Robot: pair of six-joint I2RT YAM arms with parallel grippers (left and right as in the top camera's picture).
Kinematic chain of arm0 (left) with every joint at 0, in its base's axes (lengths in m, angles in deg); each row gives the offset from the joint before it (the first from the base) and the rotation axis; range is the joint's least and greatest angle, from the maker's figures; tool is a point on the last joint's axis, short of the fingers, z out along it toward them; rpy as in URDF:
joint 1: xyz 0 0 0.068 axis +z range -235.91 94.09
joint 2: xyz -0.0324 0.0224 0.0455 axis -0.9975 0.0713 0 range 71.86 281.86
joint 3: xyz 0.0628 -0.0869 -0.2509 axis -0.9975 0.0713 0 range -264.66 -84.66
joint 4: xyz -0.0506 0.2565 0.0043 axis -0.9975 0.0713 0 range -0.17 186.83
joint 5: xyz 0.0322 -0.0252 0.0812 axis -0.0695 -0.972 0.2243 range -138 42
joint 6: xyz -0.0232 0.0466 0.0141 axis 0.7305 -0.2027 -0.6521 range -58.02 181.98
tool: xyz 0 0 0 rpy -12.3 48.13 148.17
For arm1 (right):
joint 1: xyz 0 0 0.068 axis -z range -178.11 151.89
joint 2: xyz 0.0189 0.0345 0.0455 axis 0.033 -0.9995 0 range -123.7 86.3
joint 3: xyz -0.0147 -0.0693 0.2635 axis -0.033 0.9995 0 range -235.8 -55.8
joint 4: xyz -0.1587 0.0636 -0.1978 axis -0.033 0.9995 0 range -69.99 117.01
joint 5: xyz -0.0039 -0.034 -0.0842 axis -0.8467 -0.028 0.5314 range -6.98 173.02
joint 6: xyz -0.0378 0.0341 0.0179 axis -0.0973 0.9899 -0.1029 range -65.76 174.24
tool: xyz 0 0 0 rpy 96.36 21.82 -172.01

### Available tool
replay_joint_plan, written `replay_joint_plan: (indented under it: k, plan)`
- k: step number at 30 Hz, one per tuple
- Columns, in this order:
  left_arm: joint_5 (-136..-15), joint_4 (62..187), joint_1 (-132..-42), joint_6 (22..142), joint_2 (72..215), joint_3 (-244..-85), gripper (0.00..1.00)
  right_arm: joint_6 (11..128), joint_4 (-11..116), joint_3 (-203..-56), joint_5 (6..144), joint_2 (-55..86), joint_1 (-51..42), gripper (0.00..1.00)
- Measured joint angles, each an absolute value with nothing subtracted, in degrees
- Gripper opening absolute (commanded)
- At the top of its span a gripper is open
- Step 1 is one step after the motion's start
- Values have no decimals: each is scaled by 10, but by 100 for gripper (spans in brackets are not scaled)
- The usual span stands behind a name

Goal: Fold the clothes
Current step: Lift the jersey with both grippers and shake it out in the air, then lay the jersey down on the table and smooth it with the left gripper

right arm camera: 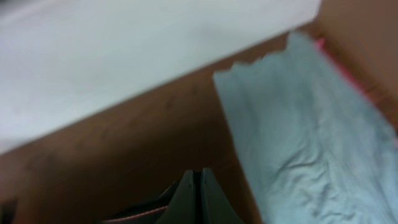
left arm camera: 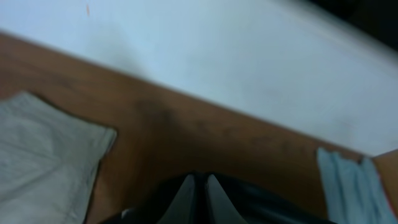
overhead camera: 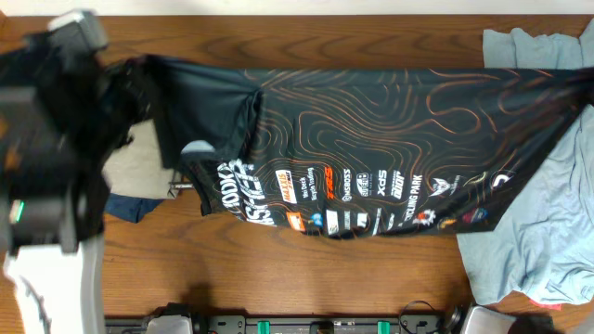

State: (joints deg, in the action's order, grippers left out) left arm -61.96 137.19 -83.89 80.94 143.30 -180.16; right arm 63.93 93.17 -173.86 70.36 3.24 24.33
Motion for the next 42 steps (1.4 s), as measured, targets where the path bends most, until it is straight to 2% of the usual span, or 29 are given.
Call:
replay_joint_plan:
  k: [5,11,17,22,27,31,36,39,42]
  plan:
    - [-622,1321,-839,809,1547,-1801,6,631,900,-1737,700,-78,199,1]
    - [-629,1107,-839,809,1668,-1801,6,673,711,-1733,697,-188,168,1]
    - [-637,943,-840,862,1700,-1845,6,750,562,-1743,687,-189,175,1]
    - [-644,924,-838,894,1696,-1994,6,773,553,-1808,683,-142,212,1]
    - [-663,1057,-824,888,1659,-2095,6,753,659,-1842,705,-69,252,1]
    - [-686,1282,-824,867,1638,-2109,6,720,787,-1842,716,-61,247,1]
    - [-697,1537,-825,828,1675,-2062,6,689,897,-1783,733,-120,235,1]
    - [-701,1596,-829,816,1711,-2022,6,681,934,-1736,741,-162,229,1]
    - [-704,1600,-844,806,1742,-1974,6,675,957,-1689,753,-186,228,1]
